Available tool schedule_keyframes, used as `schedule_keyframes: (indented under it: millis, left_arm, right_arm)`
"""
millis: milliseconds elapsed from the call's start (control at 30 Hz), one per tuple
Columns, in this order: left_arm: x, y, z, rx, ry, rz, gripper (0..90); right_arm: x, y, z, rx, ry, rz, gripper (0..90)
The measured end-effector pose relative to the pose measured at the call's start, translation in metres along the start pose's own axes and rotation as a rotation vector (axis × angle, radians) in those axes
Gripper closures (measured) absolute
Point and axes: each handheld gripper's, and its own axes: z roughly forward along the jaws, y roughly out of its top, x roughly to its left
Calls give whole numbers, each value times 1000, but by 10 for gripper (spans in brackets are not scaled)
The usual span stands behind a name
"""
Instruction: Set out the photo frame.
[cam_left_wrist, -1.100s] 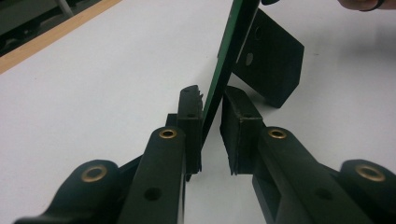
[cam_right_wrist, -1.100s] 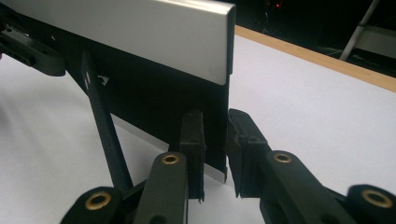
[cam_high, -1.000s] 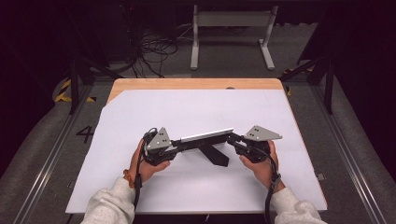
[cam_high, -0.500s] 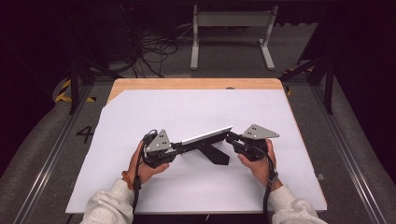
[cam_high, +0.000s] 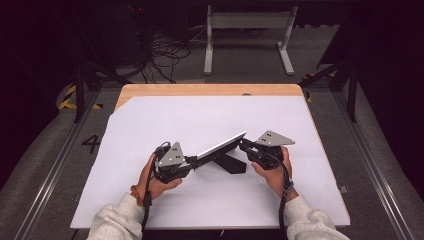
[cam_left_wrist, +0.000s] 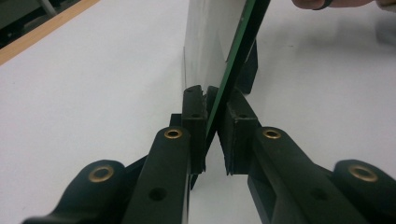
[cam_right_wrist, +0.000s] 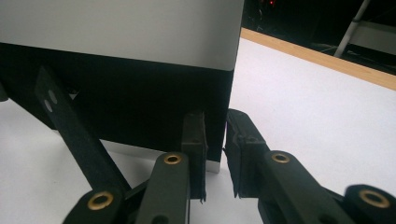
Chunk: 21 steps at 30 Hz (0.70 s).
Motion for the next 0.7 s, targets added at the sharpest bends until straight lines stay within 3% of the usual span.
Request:
schedule_keyframes:
  millis: [300,467,700]
  left_arm:
    - [-4,1,1,-2,-13,5,805]
    - [-4,1,0,-2,-10,11,802]
    - [-3,-1,-7,1,-17,7,790]
  right_arm:
    - [0,2,4,2,-8,4,782]
    - [2,2,2,7,-24,-17,765]
    - [1,3,-10,-15,-37,-30,845]
